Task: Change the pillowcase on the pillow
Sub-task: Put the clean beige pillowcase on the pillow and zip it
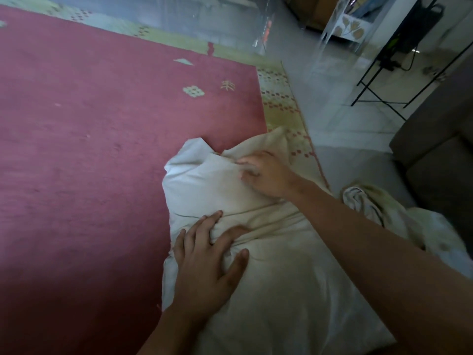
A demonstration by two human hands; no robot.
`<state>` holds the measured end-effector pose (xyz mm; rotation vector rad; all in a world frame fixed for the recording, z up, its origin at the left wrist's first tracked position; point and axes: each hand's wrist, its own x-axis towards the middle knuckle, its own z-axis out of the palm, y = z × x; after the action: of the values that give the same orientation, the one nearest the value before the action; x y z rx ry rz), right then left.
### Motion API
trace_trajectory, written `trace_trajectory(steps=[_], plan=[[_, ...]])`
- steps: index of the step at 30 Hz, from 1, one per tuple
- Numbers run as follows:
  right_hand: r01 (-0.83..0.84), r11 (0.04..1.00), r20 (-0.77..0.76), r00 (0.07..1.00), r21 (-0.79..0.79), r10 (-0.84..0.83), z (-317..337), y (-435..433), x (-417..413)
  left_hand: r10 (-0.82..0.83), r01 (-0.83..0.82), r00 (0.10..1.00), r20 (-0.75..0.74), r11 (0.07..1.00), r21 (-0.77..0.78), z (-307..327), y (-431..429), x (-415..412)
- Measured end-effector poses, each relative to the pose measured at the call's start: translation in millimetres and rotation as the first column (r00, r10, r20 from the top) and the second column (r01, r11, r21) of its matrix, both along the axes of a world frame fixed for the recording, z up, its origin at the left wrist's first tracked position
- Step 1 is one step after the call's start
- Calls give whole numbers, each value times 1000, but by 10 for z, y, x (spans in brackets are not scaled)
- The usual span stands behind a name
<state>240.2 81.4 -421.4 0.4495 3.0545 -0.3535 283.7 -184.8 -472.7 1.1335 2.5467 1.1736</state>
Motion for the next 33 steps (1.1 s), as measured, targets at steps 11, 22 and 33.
trace_trajectory(steps=[11,22,33], plan=[[24,999,155,988,-46,-17,-55,-172,-1014,306,-327,844,439,945,-31,-41,-130,-474],[223,975,2,975,-21,-223,-245,-218,-1908,-31,-291,798,602,855,430,-64,-90,-592],[-206,952,-425,900,-228,94,651,-433,-2189,121,-195,888,443,973,125,96,-382,-1161]])
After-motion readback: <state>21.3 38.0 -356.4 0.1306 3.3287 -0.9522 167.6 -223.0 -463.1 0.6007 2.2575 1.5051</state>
